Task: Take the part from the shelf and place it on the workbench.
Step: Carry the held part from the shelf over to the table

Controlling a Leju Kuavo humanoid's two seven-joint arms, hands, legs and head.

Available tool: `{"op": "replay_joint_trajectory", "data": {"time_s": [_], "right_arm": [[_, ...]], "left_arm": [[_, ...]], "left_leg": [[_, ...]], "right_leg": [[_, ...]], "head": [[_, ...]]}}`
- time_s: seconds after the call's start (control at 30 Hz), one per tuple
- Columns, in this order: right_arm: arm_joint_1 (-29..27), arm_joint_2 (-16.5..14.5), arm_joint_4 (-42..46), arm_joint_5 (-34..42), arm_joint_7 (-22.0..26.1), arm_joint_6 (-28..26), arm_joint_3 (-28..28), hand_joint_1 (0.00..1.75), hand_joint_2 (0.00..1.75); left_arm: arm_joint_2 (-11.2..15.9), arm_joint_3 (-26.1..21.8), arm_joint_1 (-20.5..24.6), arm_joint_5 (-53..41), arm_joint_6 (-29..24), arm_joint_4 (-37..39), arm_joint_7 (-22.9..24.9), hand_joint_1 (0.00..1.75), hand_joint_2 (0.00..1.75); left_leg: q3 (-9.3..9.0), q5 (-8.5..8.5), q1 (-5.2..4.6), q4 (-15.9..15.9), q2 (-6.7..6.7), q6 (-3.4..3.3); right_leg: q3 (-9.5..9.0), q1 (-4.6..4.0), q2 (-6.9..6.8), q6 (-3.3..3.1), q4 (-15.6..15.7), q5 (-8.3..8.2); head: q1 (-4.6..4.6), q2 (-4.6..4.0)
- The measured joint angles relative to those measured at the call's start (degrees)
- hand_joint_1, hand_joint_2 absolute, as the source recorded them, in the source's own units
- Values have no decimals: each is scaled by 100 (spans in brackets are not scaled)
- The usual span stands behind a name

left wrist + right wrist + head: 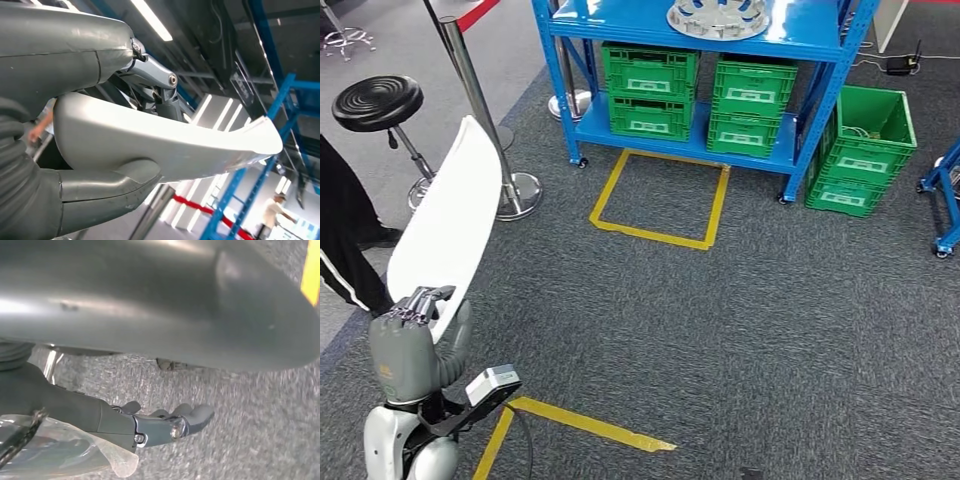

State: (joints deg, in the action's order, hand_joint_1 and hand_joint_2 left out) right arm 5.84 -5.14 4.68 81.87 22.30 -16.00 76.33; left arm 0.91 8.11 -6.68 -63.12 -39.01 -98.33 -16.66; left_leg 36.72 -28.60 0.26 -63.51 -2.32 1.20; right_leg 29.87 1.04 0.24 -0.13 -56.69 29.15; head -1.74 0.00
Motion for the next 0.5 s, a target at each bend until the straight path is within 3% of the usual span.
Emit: {"op": "replay_joint_trajectory", "data": {"time_s": [0.07, 0.1, 0.13, 0.2, 0.27, 0.33, 0.37, 0.4, 0.43, 0.5], "right_arm": [[-14, 0, -2, 8, 1, 1, 2, 0, 0], [-18, 0, -2, 14, 1, 1, 2, 0, 0], [-18, 0, -3, 18, 1, 1, 3, 0, 0], [-11, -1, -3, 22, 4, 0, 4, 0, 0], [-5, -2, -3, 22, 9, 0, 4, 0, 0], [-3, -2, -3, 22, 13, 0, 5, 0, 0], [1, -2, -3, 22, 15, 0, 7, 0, 0], [8, -2, -3, 22, 17, 1, 8, 0, 0], [15, -2, -3, 22, 22, 2, 9, 0, 0], [15, -2, -3, 23, 32, 4, 11, 0, 0]], "left_arm": [[-1, 8, 2, 0, 0, 1, 3, 175, 175], [-1, 10, -2, -1, 0, 2, 7, 175, 175], [-1, 11, -5, -2, 0, 2, 12, 175, 175], [-1, 11, -5, -5, 0, 2, 24, 175, 175], [-1, 15, 10, -7, 0, 1, 31, 175, 175], [-1, 22, 20, -10, 0, 0, 33, 175, 175], [-1, 25, 16, -12, 0, -1, 34, 175, 175], [2, 26, 5, -14, 0, -1, 35, 175, 175], [4, 25, 1, -16, 0, -2, 39, 175, 175], [4, 25, 9, -26, 0, -3, 48, 175, 175]], "left_leg": [[324, -374, 13, -782, 158, 42], [409, -445, 20, -1021, 182, 48], [390, -405, 23, -1048, 197, 44], [34, -64, 13, -445, 288, -1], [-362, 165, -47, 308, 538, -79], [-467, 169, -104, 580, 654, -148], [-449, 180, -110, 605, 593, -182], [-444, 201, -100, 627, 527, -217], [-445, 224, -86, 654, 460, -254], [-447, 276, -49, 698, 330, -321]], "right_leg": [[18, -18, -157, -18, -3, 2], [24, -26, -238, -20, -4, 3], [25, -34, -316, -20, -5, 4], [10, -50, -460, -17, -5, 11], [0, -81, -580, 7, -11, 29], [3, -108, -703, 48, -14, 41], [-3, -113, -771, 74, -11, 43], [2, -107, -771, 106, -15, 62], [24, -95, -660, 136, -70, 120], [230, -72, -290, 183, -509, 396]], "head": [[23, 0], [24, 0], [24, 0], [24, 0], [28, 0], [30, 0], [36, 0], [33, 0], [28, 0], [-2, 0]]}}
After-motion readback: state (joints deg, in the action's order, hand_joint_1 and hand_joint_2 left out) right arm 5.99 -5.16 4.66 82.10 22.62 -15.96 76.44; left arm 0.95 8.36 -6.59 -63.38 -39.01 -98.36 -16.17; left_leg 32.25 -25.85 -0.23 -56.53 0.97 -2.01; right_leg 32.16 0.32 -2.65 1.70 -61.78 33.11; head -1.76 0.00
